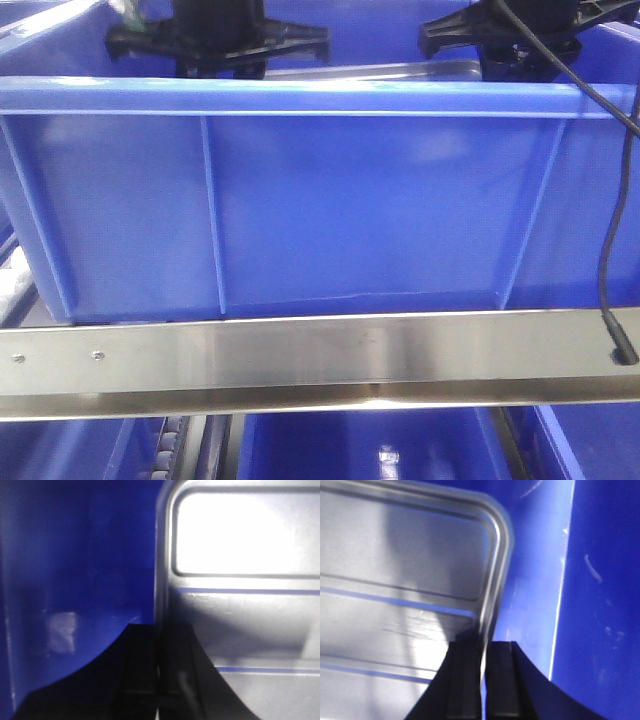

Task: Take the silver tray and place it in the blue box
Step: 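Lower the tray into the blue bin and open both grippers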

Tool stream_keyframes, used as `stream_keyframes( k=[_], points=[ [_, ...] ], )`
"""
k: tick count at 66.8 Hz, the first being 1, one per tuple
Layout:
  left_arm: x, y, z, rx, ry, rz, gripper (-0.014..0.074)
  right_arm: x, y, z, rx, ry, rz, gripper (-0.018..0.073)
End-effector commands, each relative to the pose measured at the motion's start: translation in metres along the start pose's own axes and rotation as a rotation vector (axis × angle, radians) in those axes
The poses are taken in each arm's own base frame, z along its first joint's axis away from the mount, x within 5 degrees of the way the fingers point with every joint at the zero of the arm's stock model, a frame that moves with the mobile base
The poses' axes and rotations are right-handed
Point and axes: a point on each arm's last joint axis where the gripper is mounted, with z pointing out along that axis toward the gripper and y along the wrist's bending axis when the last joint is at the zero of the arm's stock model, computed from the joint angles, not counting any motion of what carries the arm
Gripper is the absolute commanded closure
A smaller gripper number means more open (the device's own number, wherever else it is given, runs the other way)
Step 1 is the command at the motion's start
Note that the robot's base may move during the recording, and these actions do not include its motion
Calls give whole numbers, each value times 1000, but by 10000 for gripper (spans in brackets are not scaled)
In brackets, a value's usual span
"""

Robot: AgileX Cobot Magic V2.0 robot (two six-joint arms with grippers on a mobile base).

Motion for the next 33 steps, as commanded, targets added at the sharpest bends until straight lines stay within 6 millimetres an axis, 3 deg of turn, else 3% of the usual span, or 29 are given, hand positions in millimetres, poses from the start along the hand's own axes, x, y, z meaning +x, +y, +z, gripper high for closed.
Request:
stream_keyframes(
  k=[1,11,18,22,28,33],
  points=[
    [-16,1,-33,66,-113,30,687,-16,-6,-31,2,-139,-41,438],
    [-15,1,-31,79,-100,43,565,-15,-6,-31,6,-128,-41,209],
    [-15,1,-31,79,-100,43,383,-14,-6,-31,10,-116,-40,10],
    [-15,0,-31,81,-95,41,290,-14,-6,-31,12,-113,-40,-50],
    [-14,0,-31,80,-88,38,150,-14,-7,-33,11,-117,-39,-55],
    [-13,1,-32,72,-73,40,104,-14,-8,-39,10,-128,-36,-52]
  ],
)
